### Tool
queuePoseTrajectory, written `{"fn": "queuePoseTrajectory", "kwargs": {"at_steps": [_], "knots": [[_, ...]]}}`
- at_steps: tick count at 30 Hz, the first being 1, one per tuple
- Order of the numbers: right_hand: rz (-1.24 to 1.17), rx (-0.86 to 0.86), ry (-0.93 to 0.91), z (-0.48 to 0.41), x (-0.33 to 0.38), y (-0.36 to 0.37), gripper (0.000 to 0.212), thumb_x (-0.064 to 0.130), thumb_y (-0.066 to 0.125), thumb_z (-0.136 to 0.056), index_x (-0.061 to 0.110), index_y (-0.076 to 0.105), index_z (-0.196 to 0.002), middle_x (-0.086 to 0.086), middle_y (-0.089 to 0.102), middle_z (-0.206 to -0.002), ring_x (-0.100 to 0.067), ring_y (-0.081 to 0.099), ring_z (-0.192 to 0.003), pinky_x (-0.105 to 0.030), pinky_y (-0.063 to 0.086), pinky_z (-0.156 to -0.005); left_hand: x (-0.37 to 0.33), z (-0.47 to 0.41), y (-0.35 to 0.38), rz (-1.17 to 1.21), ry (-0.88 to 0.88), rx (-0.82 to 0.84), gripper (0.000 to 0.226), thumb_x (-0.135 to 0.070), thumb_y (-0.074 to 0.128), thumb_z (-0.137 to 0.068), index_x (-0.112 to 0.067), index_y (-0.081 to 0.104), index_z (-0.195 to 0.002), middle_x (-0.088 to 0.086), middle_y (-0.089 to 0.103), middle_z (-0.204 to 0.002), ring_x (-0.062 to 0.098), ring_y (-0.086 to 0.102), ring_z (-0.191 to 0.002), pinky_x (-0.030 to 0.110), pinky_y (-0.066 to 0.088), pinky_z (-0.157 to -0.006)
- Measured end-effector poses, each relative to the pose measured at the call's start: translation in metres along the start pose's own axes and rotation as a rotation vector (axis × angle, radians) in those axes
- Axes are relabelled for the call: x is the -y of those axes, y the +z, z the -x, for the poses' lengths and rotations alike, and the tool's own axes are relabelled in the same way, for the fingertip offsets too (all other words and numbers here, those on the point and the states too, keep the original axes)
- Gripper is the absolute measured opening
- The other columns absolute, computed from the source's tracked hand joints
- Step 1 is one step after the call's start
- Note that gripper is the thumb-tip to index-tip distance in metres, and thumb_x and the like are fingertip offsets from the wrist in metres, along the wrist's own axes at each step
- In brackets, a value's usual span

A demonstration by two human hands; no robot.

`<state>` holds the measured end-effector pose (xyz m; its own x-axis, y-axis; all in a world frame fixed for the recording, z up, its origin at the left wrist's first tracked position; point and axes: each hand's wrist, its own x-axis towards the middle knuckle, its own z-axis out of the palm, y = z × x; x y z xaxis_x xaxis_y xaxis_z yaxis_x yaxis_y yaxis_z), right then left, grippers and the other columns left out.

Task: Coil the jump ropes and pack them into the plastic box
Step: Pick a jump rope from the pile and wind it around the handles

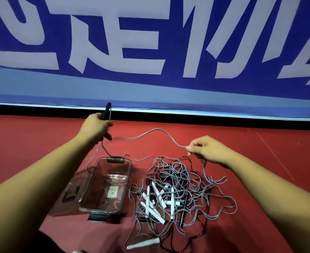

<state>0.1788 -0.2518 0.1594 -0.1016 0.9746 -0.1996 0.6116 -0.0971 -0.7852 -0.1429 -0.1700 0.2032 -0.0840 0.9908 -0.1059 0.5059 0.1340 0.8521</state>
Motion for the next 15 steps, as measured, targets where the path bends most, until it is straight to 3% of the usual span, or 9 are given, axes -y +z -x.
{"fn": "queuePoseTrajectory", "kwargs": {"at_steps": [2, 5, 9, 11, 15], "knots": [[-0.021, 0.011, -0.067, 0.000, 0.019, 0.007, 0.029, 0.024, 0.059, -0.096, 0.015, 0.067, -0.069, 0.001, 0.037, -0.048, -0.016, 0.032, -0.047, -0.028, 0.029, -0.052, -0.007, 0.012, 0.011, -0.016, 0.093, 0.117, 0.018, -0.006, 0.055, -0.096, -0.003, 0.059, -0.113, 0.010, 0.060, -0.067, 0.007, 0.042, -0.023, 0.013, 0.020, -0.028], [-0.057, 0.075, -0.185, 0.001, 0.049, 0.024, 0.028, 0.028, 0.059, -0.096, 0.017, 0.069, -0.072, 0.000, 0.036, -0.049, -0.016, 0.031, -0.048, -0.026, 0.027, -0.049, -0.023, 0.037, 0.034, 0.147, 0.182, 0.399, 0.022, -0.009, 0.056, -0.098, -0.001, 0.060, -0.117, -0.003, 0.069, -0.077, 0.012, 0.056, -0.038, 0.015, 0.024, -0.032], [-0.241, 0.065, -0.214, 0.001, 0.069, 0.032, 0.028, 0.019, 0.054, -0.098, 0.007, 0.067, -0.076, 0.000, 0.038, -0.050, -0.013, 0.030, -0.044, -0.023, 0.025, -0.046, -0.029, 0.058, 0.055, 0.184, 0.164, 0.806, 0.009, -0.015, 0.055, -0.100, -0.009, 0.061, -0.099, 0.010, 0.068, -0.069, 0.013, 0.052, -0.039, 0.015, 0.021, -0.034], [-0.316, 0.064, -0.188, 0.001, 0.067, 0.030, 0.022, 0.009, 0.052, -0.095, 0.003, 0.066, -0.079, 0.000, 0.035, -0.049, -0.014, 0.029, -0.044, -0.025, 0.025, -0.048, -0.028, 0.055, 0.057, 0.216, 0.184, 0.796, 0.014, -0.014, 0.055, -0.099, -0.012, 0.058, -0.086, 0.002, 0.059, -0.064, 0.012, 0.045, -0.038, 0.017, 0.018, -0.038], [-0.312, 0.044, -0.081, 0.000, 0.045, 0.018, 0.020, 0.007, 0.043, -0.076, 0.002, 0.063, -0.077, -0.003, 0.037, -0.049, -0.015, 0.032, -0.042, -0.024, 0.026, -0.047, -0.028, 0.032, 0.045, 0.408, 0.150, 0.442, 0.024, -0.008, 0.053, -0.098, -0.015, 0.049, -0.075, -0.001, 0.044, -0.058, 0.010, 0.033, -0.036, 0.015, 0.019, -0.037]]}}
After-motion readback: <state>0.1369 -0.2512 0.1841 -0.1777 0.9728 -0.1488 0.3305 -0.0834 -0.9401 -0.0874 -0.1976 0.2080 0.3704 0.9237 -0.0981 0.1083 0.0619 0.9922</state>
